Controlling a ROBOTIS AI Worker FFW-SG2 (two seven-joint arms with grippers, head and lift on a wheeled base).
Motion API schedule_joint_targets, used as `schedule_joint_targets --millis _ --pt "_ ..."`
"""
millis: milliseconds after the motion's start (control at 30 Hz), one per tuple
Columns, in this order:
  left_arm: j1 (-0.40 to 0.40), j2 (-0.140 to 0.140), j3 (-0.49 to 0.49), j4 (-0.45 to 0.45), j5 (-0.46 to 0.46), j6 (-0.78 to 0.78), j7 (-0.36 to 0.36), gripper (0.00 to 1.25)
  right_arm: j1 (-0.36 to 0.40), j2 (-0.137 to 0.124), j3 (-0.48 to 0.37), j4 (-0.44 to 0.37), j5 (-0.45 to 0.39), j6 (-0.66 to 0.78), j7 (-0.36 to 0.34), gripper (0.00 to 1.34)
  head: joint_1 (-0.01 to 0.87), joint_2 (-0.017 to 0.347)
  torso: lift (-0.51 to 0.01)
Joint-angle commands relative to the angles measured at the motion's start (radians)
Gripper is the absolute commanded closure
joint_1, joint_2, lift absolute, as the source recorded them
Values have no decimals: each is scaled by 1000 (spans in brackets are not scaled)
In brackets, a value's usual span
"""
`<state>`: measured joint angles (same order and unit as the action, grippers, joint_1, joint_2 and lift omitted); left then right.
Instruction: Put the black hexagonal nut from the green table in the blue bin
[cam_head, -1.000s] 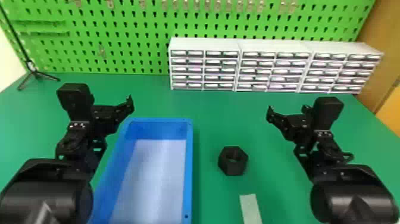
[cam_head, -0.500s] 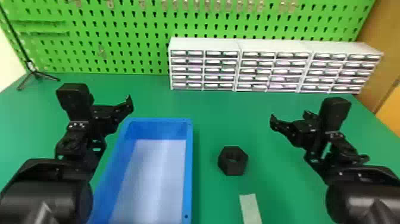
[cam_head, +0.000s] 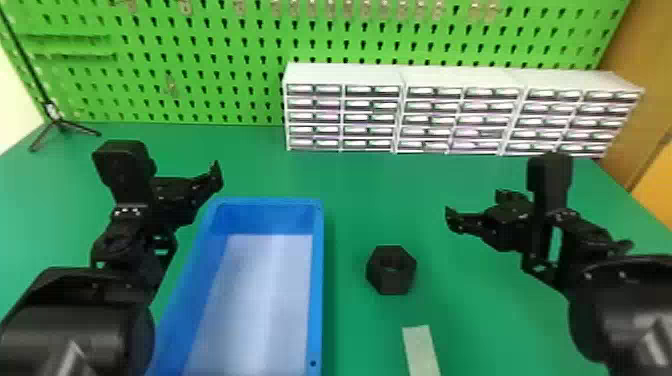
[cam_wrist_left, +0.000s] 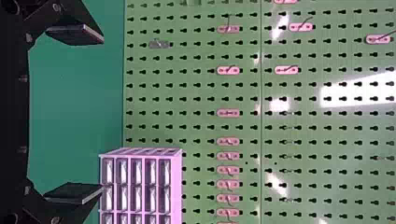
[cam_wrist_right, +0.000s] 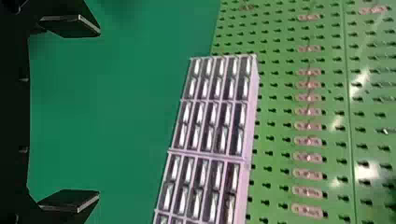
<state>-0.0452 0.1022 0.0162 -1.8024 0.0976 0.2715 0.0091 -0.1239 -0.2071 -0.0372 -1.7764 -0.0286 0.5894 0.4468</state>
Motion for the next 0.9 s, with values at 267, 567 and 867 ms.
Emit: schedule_joint_targets --millis 267,567,867 --pt "7 1 2 0 1 0 -1 160 -43 -143 154 -51 -8 122 69 82 683 28 -96" --pt "11 1 11 0 -2 0 -11 160 -83 -196 253 -55 -16 167 153 82 683 28 -96" --pt "11 1 13 0 -4 0 -14 160 -134 -284 370 -67 -42 204 210 84 683 28 -96"
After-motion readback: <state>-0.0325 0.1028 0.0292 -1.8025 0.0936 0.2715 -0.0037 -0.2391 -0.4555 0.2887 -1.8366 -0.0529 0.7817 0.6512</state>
